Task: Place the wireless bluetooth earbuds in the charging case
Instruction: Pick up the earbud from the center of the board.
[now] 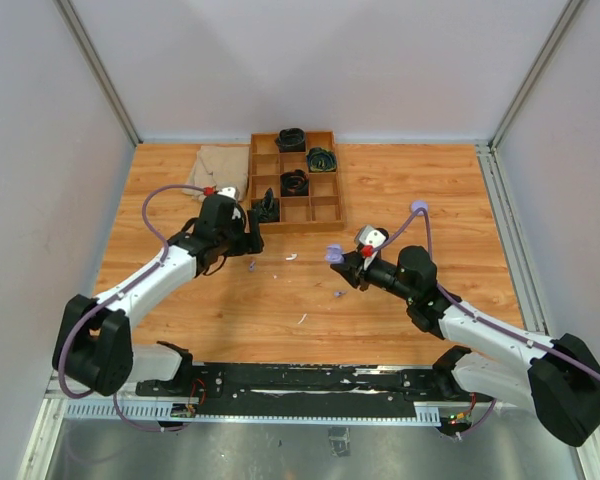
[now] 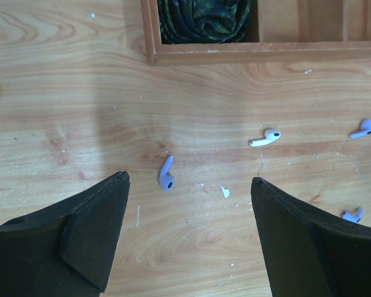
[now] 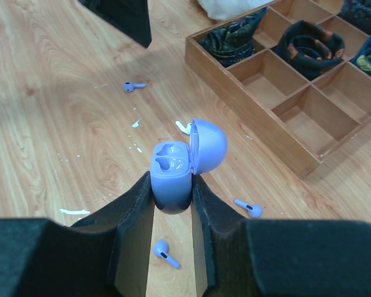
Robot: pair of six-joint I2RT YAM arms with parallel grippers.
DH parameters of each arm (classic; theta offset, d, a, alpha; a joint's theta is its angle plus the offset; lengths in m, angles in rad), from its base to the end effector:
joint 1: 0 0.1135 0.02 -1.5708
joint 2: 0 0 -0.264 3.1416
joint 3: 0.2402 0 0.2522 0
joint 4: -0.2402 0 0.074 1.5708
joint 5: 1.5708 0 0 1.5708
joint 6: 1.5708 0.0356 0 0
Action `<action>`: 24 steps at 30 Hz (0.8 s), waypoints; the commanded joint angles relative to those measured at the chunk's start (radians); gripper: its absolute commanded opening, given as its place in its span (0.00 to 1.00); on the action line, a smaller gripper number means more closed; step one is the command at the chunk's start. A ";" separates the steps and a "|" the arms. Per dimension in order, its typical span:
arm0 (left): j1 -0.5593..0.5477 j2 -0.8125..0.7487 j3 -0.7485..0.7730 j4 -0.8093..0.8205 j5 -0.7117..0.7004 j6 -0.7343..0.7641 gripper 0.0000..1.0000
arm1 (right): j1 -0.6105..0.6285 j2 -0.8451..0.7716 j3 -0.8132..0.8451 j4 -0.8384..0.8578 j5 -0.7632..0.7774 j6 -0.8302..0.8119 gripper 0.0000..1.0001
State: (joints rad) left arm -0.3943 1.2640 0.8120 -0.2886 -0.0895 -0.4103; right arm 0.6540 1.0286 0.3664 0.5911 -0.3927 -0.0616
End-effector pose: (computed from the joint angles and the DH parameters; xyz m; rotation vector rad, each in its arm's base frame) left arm 0.2483 -0.0999 0.2383 -0.0645 2.3265 -0.3056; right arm 0.1667 0.1449 0.2287 -0.8722 1.4520 0.7696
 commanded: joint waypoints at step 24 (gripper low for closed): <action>0.006 0.385 0.102 0.079 0.139 0.017 0.76 | -0.010 -0.011 -0.017 0.053 0.080 -0.040 0.11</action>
State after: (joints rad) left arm -0.3939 1.6325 0.8898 -0.2089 0.0006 -0.4053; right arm 0.6540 1.0286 0.3595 0.6090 -0.3237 -0.0841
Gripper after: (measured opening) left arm 0.771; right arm 0.276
